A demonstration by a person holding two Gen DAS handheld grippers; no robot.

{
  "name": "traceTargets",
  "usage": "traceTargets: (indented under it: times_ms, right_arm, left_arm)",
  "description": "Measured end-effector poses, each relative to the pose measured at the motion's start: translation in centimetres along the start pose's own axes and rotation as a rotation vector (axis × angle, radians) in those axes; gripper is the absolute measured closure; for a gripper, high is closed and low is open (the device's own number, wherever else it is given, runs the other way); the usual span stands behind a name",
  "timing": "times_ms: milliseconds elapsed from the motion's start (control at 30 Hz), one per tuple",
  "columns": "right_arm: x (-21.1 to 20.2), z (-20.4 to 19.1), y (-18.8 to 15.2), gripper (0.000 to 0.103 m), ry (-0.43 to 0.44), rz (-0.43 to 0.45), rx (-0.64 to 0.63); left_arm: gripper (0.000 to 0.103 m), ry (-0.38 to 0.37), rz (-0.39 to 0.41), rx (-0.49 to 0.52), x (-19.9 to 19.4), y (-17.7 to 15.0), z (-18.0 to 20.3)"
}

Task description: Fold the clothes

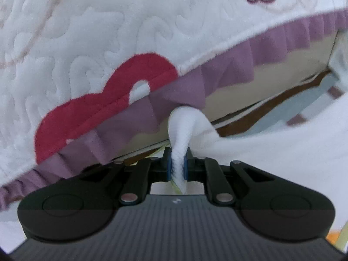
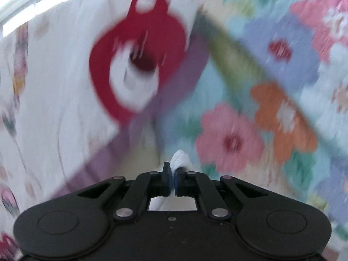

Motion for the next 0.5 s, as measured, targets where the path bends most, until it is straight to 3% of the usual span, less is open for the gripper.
traceTargets:
  times_ms: [67,100,133,200,333,400,500]
  right_arm:
    - [0.8,1.9,-1.4,0.099,-0.06,-0.077,-0.033]
    - [1.4,2.8,-2.4,0.098,-0.094,-0.128,-0.052]
    - [2.2,3.7,-3.6,0.098,-0.124,-0.192,-0.066]
    - [4.0,5.1,-6.6,0.088,-0.215,-0.325,-0.074]
    - [5.0,6.9,-10.4,0.078,-0.296,-0.408,0.057]
    - [4.0,7.4,-11.2,0.06,-0.313,-0.391,0.126]
    - [3.1,8.4,-11.9,0.052,-0.275,-0.365,0.26]
  left_arm:
    - [0.076,0.005,-0.02,-0.003,0.5,-0.1,0.2]
    - [0.062,0.03,-0.021,0.007,0.7,-0.2,0.3]
    - [0.057,0.056,-0.012,0.025,0.7,-0.3,0.5]
    - [0.05,0.098,0.008,0.059,0.4,-0.6,0.9]
    - [0.043,0.108,0.037,0.066,-1.7,-0.4,0.5]
    - [0.039,0.057,0.045,0.041,-3.5,-0.4,0.3]
    - [0.036,-0.084,0.006,0.02,-5.9,-1.5,1.2]
Point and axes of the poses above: each gripper's, at about its wrist camera, not at the fingertips, and x roughly the way its jaws point, z to its right, y to its top, the point moved 6 cm from there along x, roughly the way its jaws point, and after that the axes turned 10 degrees about -x, right-handed, at the moved point
